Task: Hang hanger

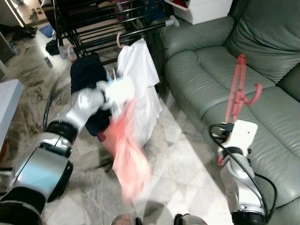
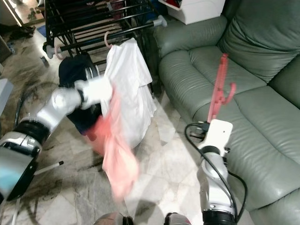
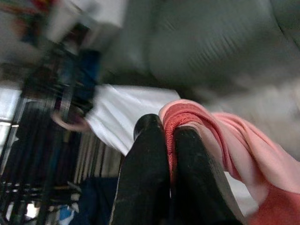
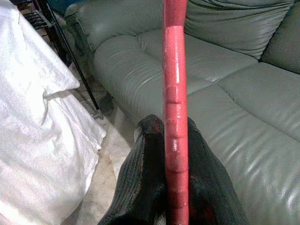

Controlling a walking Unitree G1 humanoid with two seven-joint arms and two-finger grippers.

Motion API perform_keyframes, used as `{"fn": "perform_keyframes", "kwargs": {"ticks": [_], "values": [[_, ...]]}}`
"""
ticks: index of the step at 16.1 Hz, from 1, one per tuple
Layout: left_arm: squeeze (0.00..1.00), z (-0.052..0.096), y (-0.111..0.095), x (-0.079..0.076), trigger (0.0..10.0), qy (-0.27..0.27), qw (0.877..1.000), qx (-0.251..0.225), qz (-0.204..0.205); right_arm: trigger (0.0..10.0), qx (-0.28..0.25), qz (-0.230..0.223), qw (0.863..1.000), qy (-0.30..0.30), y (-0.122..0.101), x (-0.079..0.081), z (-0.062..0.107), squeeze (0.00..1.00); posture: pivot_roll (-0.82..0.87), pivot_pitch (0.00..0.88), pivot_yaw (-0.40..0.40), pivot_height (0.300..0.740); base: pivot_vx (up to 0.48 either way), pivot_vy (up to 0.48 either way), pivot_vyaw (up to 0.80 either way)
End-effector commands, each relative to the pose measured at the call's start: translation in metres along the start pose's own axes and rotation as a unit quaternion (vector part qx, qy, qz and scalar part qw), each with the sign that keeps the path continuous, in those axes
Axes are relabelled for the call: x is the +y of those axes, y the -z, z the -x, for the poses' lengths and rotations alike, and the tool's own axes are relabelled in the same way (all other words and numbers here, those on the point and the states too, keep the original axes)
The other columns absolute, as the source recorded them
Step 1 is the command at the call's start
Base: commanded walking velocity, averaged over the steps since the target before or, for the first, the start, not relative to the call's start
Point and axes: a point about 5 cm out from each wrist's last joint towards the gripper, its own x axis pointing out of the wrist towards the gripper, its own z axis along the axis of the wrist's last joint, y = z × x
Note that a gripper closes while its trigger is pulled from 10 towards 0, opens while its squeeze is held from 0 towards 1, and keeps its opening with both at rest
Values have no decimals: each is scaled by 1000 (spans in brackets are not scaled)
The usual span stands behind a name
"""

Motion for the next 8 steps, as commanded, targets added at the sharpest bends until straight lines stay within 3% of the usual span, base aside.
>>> {"fn": "perform_keyframes", "kwargs": {"ticks": [1, 2, 4, 8], "values": [[0, 1, 1, 5, 10000, -28, 998, -8, 47, 10000, -7, -3, 1000, -2, -3, 1, 0, 0, -31, 36, 121, 740, 0, 0, 0], [0, -3, -3, 5, 10000, -47, 995, -26, 89, 10000, -8, -3, 1000, -3, -4, 2, -3, 0, -27, 37, 123, 740, 0, 0, 0], [0, -6, -4, -4, 10000, -42, 996, -29, 75, 10000, -10, -6, 1000, -3, -5, 1, -5, 0, -24, 36, 124, 740, 0, 0, 0], [0, -8, 9, 2, 10000, -123, 986, 47, 99, 10000, 0, -9, 1000, -11, 0, 7, -2, 0, -20, 33, 126, 740, 0, 0, 0]]}}
